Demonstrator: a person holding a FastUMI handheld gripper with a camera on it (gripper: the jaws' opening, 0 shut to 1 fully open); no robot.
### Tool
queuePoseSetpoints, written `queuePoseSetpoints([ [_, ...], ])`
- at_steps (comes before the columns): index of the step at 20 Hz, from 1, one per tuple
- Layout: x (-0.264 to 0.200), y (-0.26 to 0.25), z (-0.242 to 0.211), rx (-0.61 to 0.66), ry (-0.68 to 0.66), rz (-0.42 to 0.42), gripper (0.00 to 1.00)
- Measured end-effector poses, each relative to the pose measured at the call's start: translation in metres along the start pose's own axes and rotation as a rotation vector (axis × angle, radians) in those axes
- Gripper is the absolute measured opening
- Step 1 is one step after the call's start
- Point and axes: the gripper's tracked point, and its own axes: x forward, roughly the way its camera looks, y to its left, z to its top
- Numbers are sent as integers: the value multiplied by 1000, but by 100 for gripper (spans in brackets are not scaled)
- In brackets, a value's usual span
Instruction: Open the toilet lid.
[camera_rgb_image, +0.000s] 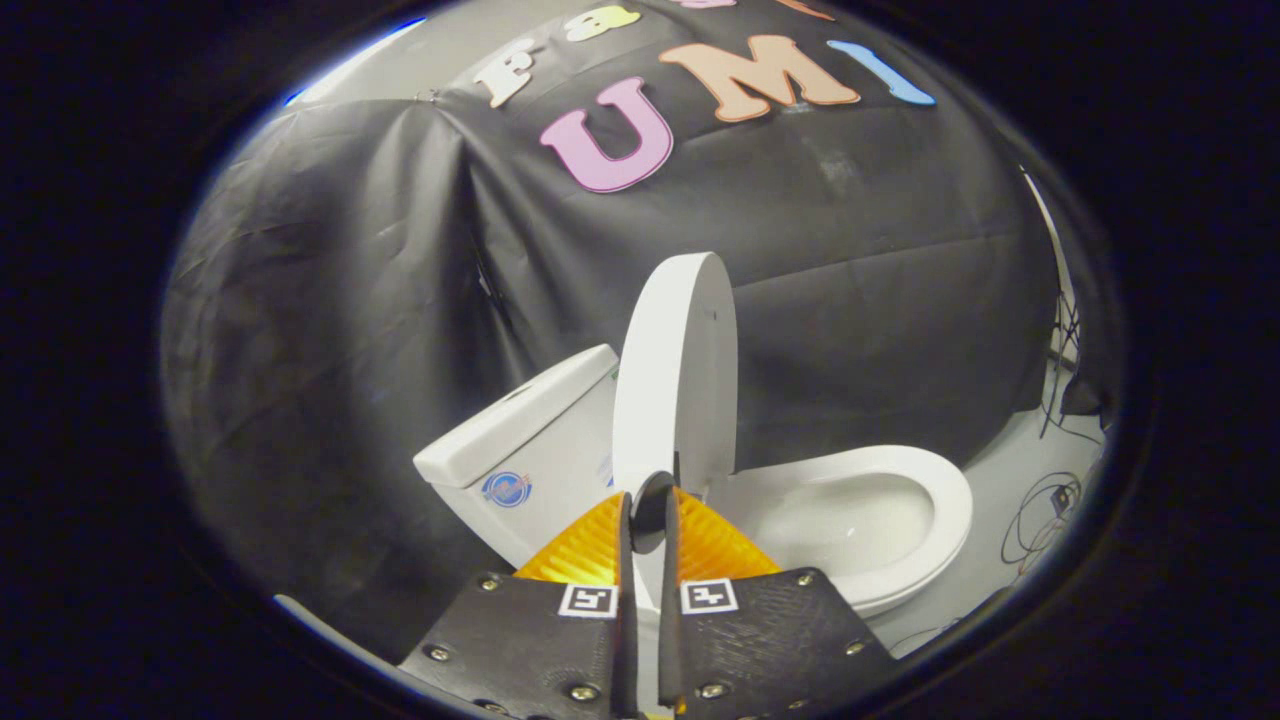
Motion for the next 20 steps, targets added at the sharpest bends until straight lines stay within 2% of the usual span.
queuePoseSetpoints([
  [9,15,25,3,38,-29,55,9],
  [15,27,50,1,6,-45,79,9],
  [20,39,73,0,-17,-72,46,9],
])
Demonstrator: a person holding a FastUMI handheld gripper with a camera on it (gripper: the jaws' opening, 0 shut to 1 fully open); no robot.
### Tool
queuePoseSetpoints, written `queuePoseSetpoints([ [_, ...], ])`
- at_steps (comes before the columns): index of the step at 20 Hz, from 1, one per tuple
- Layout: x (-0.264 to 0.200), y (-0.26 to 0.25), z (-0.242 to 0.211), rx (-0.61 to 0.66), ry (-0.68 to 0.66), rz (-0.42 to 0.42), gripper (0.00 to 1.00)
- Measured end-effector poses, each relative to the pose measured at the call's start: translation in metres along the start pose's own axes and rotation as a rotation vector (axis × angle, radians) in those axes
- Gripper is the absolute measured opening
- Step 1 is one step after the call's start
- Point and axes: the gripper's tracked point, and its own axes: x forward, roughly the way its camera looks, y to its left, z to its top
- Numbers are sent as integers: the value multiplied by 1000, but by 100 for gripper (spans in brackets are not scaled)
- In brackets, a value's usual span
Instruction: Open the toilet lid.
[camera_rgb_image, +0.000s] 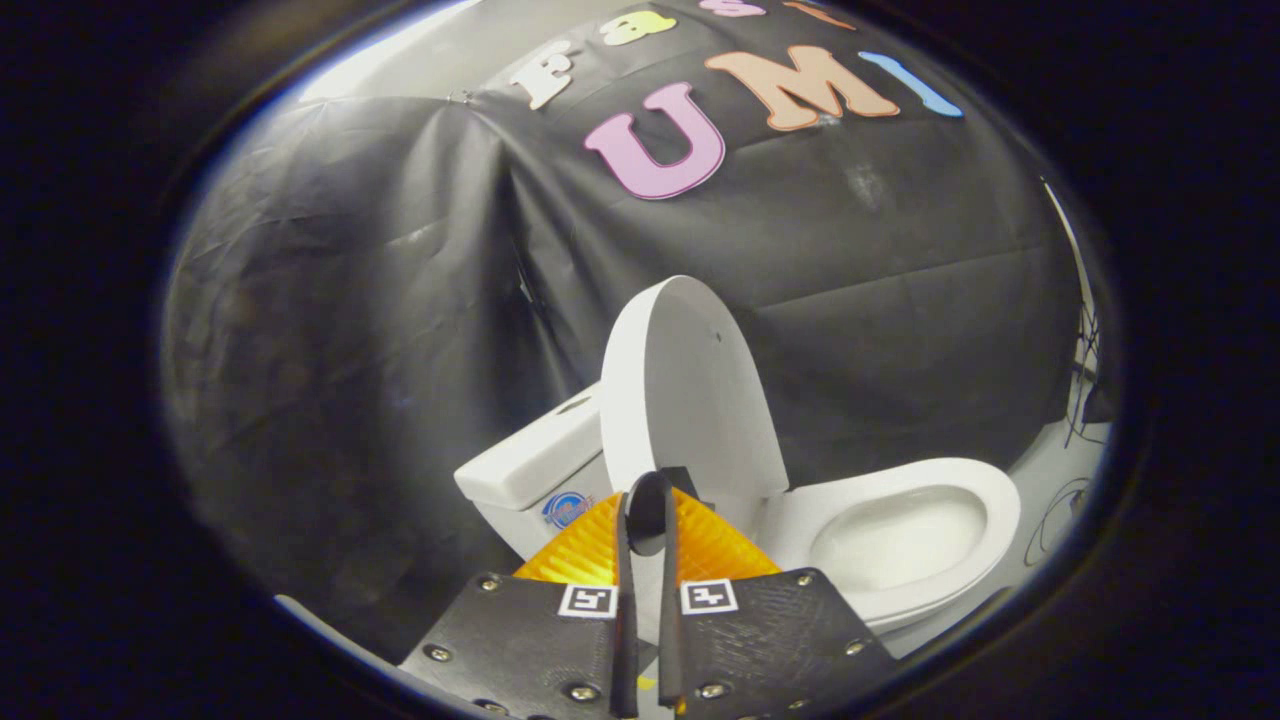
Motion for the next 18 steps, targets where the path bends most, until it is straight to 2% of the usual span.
queuePoseSetpoints([
  [10,27,49,-16,-134,-47,-103,9],
  [13,29,55,-20,-209,-72,-149,9],
  [18,31,57,-20,-220,-87,-149,9],
])
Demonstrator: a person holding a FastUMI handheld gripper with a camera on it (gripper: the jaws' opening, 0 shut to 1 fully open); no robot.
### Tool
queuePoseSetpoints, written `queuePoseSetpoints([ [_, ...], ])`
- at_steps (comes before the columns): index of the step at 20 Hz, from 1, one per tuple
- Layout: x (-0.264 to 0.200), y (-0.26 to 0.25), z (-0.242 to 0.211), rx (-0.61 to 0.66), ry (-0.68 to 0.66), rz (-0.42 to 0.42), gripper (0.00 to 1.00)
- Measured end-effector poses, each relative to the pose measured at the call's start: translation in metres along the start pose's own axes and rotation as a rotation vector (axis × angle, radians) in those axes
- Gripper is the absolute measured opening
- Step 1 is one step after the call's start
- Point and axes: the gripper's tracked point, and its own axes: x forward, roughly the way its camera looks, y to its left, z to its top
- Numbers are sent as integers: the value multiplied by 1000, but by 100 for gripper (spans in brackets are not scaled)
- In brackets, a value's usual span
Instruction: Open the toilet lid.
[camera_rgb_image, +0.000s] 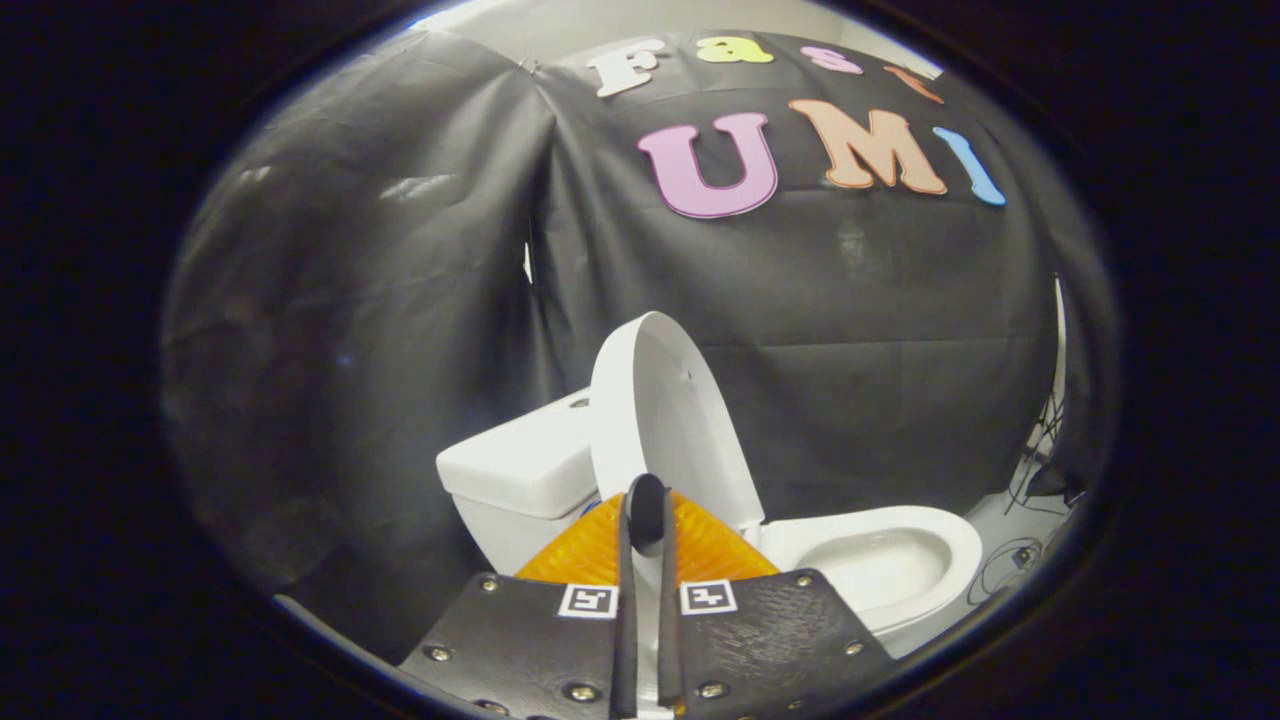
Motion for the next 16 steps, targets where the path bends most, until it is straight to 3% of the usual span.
queuePoseSetpoints([
  [8,-3,-4,3,10,9,25,8],
  [12,-17,-7,23,67,-24,79,16],
  [16,-36,-45,52,20,-75,20,33],
])
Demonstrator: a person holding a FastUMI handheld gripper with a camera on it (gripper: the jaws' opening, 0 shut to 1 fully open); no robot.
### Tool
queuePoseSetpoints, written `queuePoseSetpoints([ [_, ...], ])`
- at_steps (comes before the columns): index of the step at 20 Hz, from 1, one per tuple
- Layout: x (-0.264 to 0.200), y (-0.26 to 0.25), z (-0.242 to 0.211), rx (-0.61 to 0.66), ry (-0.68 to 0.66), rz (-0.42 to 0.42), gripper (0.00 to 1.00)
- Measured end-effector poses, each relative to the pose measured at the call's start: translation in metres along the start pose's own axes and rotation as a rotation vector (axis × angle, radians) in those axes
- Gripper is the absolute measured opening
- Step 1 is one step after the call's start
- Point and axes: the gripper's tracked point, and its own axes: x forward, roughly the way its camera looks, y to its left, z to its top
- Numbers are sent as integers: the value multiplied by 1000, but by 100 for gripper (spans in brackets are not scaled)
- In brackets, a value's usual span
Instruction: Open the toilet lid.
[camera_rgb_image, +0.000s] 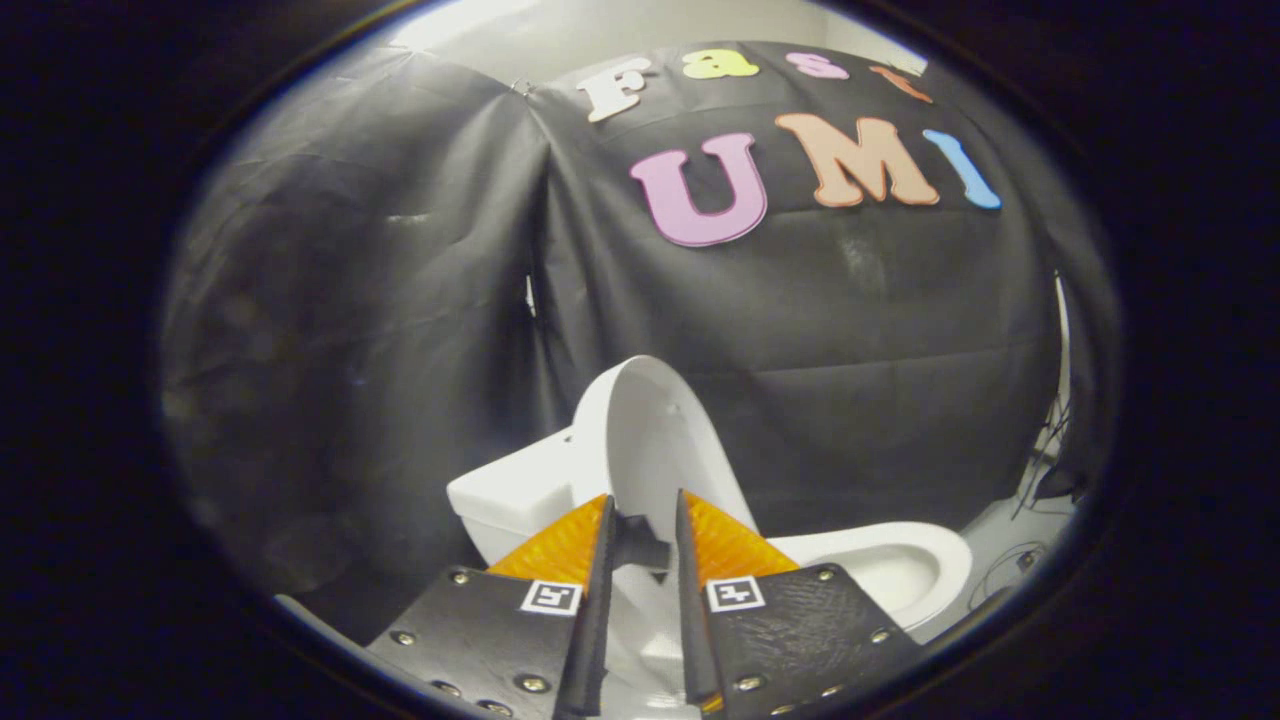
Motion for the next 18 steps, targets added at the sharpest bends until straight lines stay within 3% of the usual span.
queuePoseSetpoints([
  [2,-7,-17,12,27,-13,-8,41],
  [6,-24,-64,23,21,0,-65,48],
  [8,-32,-80,27,21,3,-67,56],
  [9,-37,-87,28,21,3,-64,65],
  [11,-42,-101,26,5,15,-64,65],
  [15,-60,-112,23,-81,24,-36,100],
  [18,-75,-115,26,-97,11,3,100],
])
